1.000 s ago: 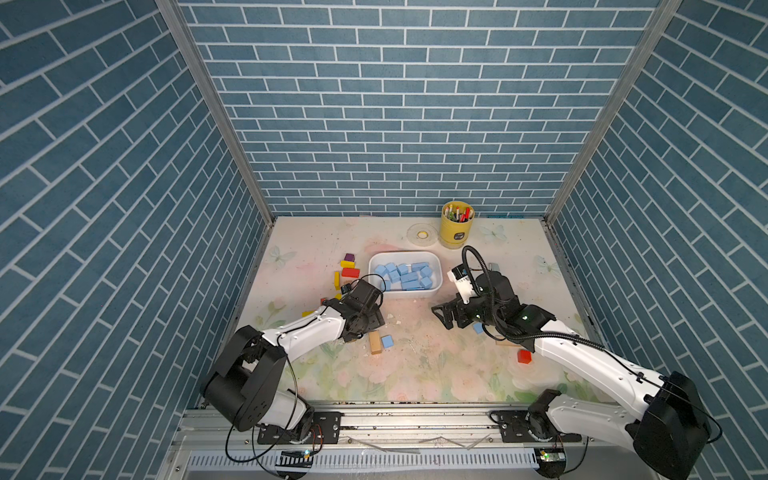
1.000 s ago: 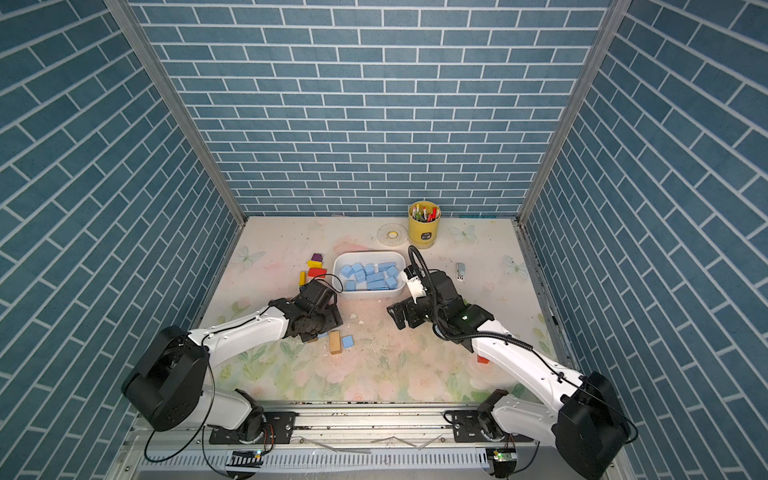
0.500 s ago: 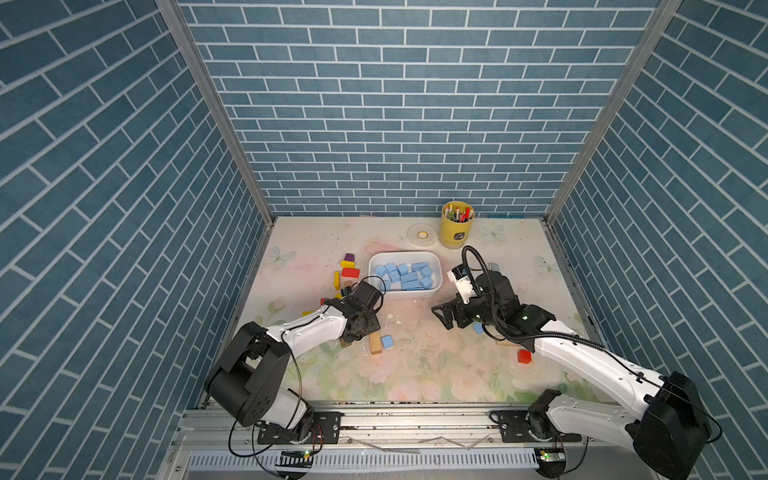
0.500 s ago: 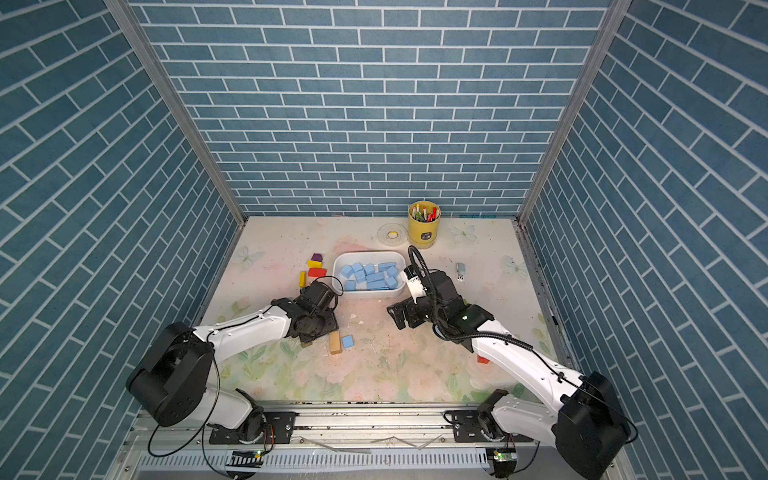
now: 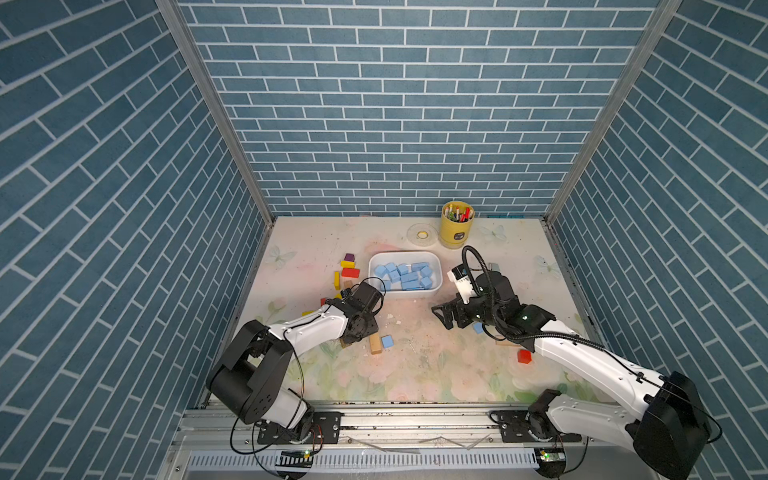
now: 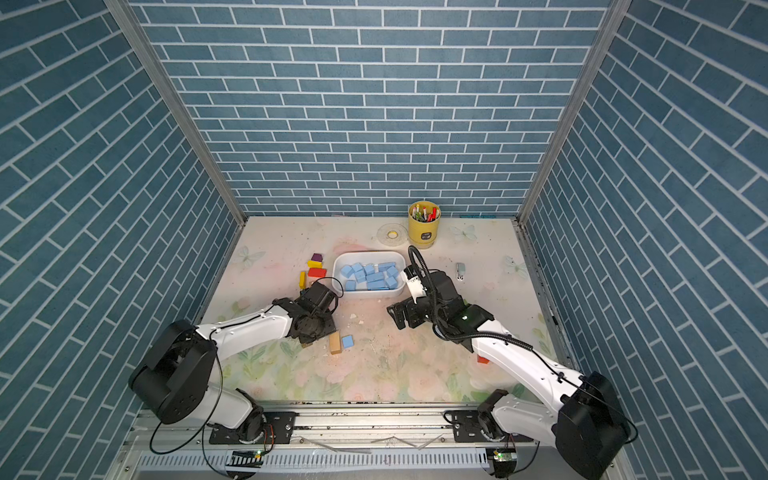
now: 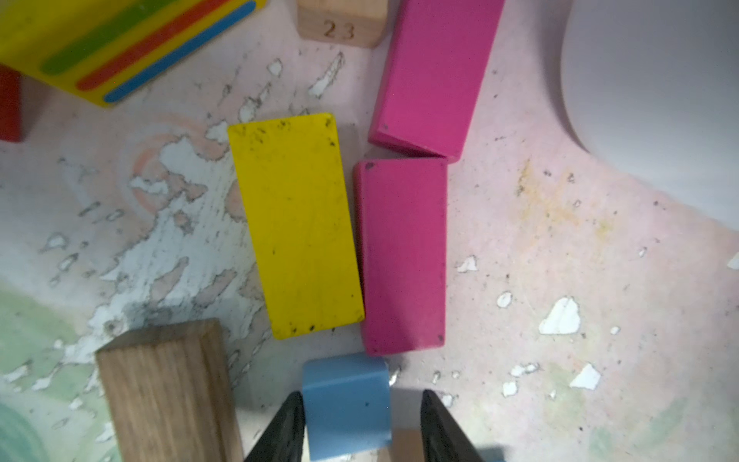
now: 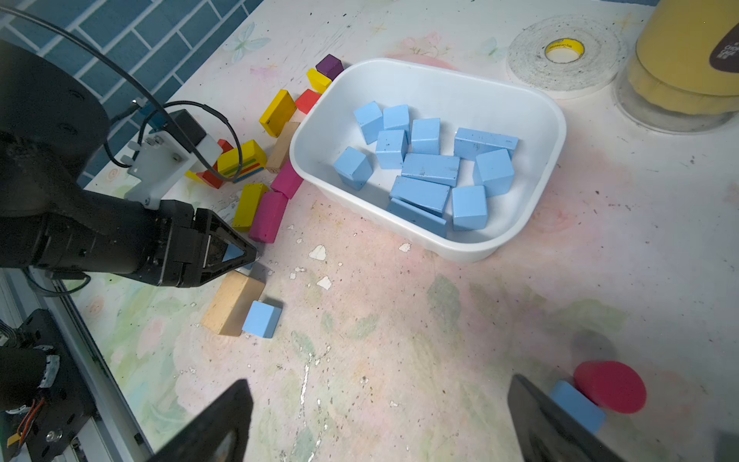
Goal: Pick out the blue building blocks
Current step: Pick up the building block from the center of the board.
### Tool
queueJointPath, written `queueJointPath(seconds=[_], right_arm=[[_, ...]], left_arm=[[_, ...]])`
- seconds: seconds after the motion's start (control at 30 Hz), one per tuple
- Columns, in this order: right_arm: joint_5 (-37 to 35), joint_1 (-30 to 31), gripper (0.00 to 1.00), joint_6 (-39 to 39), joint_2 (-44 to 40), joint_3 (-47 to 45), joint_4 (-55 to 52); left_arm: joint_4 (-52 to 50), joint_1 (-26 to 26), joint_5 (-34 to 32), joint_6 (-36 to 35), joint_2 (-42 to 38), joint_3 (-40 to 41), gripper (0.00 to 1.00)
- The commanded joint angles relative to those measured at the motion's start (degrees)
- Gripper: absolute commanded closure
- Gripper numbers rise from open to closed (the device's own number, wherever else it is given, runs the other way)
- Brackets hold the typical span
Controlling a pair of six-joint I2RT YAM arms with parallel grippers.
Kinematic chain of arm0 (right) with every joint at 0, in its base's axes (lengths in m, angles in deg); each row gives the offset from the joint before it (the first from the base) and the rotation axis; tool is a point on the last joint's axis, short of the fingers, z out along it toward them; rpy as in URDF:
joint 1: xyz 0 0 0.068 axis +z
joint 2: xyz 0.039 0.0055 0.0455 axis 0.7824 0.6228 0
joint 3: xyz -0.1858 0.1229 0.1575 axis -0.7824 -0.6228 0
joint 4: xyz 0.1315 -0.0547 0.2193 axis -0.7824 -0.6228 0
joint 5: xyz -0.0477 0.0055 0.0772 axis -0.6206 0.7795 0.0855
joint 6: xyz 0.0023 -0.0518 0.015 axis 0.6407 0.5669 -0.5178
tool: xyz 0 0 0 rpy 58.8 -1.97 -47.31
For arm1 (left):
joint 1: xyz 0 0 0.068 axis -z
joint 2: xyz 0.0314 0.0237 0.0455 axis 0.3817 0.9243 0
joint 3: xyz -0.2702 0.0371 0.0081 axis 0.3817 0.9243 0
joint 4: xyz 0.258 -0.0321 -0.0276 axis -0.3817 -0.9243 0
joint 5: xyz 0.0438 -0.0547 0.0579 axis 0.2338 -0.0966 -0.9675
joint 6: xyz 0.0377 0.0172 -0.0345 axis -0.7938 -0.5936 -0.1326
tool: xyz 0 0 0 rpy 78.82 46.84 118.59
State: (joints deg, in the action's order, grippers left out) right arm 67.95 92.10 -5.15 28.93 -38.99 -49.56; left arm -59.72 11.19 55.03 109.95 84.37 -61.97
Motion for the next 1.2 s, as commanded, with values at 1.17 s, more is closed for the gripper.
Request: queueJointPath(seconds=[1.17], right_arm=[[-8.63,0.27,0.01,0.53,-2.31,-2.74,3.39]], left_arm=[[-14.62,-0.23,-0.79,-11.68,17.42,-41.9,0.87]])
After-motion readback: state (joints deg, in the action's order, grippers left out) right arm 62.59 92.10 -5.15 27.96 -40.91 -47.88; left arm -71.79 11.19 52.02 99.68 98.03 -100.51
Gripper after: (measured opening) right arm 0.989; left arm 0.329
